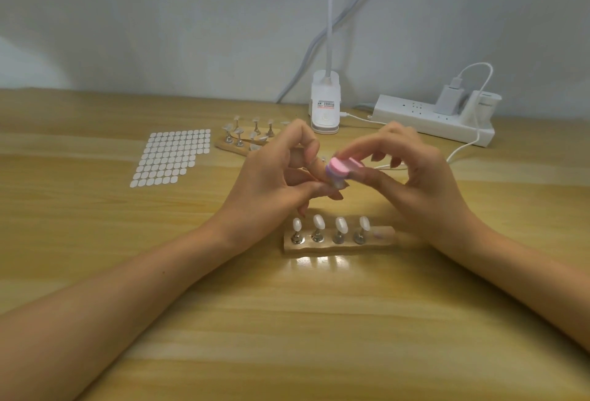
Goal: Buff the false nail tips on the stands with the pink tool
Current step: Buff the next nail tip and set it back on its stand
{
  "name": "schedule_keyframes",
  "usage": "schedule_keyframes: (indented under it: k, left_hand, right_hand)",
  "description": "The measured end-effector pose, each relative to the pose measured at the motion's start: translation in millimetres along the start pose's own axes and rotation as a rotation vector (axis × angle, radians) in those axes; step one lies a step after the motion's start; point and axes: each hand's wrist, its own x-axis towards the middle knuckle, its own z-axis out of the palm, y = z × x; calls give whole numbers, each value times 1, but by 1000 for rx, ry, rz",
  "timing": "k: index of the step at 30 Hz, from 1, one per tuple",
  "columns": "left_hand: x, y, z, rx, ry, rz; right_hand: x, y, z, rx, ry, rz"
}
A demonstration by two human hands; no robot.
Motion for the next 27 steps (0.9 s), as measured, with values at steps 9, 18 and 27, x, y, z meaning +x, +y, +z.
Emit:
schedule_keyframes:
  k: [9, 18, 27]
  left_hand:
    - [0, 0, 0, 12, -1, 10]
    - [0, 0, 0, 21, 3, -12]
    - [1, -1, -1, 11, 13, -23]
  right_hand:
    - [-1, -4, 3, 7, -47, -36]
    - [-2, -4, 3, -11, -74, -49]
    - [0, 0, 0, -44, -32, -31]
